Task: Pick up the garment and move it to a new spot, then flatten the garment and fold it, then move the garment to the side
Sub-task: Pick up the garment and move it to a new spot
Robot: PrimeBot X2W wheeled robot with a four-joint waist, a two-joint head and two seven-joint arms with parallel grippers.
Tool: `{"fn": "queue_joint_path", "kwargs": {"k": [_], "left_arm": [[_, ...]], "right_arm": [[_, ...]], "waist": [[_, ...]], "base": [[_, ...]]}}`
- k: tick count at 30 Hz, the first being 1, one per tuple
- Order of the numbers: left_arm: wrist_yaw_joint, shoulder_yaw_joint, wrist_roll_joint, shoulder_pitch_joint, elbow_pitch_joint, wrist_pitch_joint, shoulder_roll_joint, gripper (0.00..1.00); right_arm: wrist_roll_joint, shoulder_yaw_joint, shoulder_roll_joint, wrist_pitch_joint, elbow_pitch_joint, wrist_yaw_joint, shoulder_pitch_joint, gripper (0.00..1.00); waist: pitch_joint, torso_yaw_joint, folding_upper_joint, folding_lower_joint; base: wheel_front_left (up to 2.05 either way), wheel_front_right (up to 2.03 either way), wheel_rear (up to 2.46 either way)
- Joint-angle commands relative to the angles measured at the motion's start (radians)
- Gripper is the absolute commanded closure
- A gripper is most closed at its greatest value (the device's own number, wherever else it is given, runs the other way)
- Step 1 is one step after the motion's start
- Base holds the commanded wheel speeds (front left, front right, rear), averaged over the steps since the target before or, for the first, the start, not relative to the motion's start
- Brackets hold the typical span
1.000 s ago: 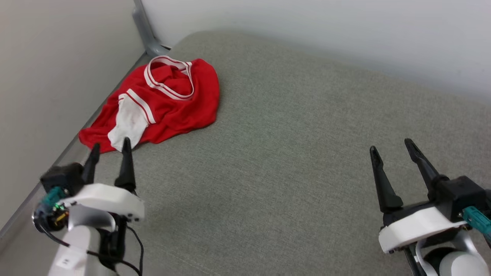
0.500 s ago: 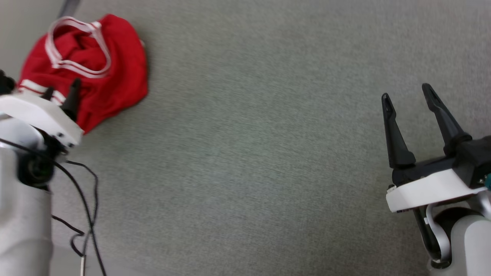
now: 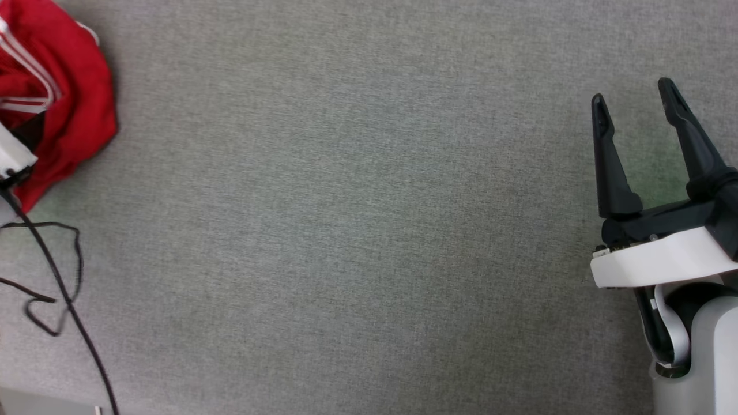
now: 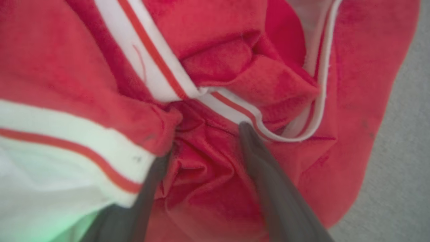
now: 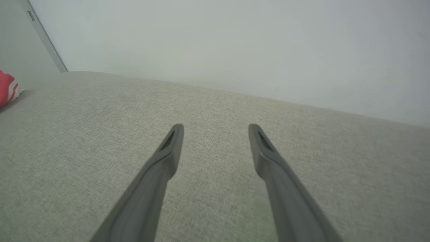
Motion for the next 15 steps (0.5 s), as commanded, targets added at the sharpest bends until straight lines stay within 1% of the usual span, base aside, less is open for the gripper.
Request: {"fn": "queue_joint_path", "kwargs": {"k": [1, 4, 5, 6, 7, 10, 13, 15], "left_arm": [[0.009, -0.01, -0.004, 0.001, 0.019, 0.04, 0.006, 0.0], [0.021, -0.027, -0.006, 0.01, 0.037, 0.111, 0.007, 0.0], [0.025, -0.031, -0.003, 0.012, 0.035, 0.121, 0.007, 0.35], [0.028, -0.035, -0.001, 0.012, 0.03, 0.126, 0.007, 0.82], [0.027, -0.037, -0.001, 0.012, 0.026, 0.13, 0.007, 1.0], [0.029, -0.029, 0.0, 0.006, -0.005, 0.088, 0.01, 1.0], [0.021, -0.011, 0.003, -0.001, -0.035, 0.017, 0.022, 1.0], [0.02, -0.015, 0.026, -0.002, -0.054, -0.041, 0.034, 1.0]], "right_arm": [[-0.004, 0.002, 0.001, -0.004, -0.005, -0.001, -0.017, 0.0], [-0.004, -0.003, 0.001, 0.0, -0.009, -0.001, -0.021, 0.0], [-0.004, -0.005, 0.001, 0.001, -0.012, -0.001, -0.021, 0.0], [-0.003, -0.008, 0.001, 0.002, -0.013, -0.001, -0.02, 0.0], [-0.002, -0.011, 0.002, 0.003, -0.014, -0.001, -0.019, 0.0], [-0.001, -0.017, 0.002, 0.006, -0.013, -0.001, -0.015, 0.0], [0.01, -0.016, 0.002, 0.0, -0.006, -0.001, -0.008, 0.0], [0.017, -0.02, 0.002, -0.004, 0.0, -0.001, 0.0, 0.0]], "waist": [[0.013, -0.011, 0.0, -0.0002], [0.019, -0.015, 0.0, -0.0002], [0.02, -0.016, 0.0, -0.0002], [0.021, -0.016, 0.0, -0.0002], [0.021, -0.016, 0.0, -0.0002], [0.009, -0.013, 0.0, -0.0002], [-0.018, -0.012, 0.0, -0.0002], [-0.039, -0.009, 0.0, -0.0002]], "base": [[0.0, 0.0, 0.0], [0.0, 0.0, 0.0], [0.0, 0.0, 0.0], [0.0, 0.0, 0.0], [0.0, 0.0, 0.0], [0.0, 0.0, 0.0], [0.0, 0.0, 0.0], [0.0, 0.0, 0.0]]}}
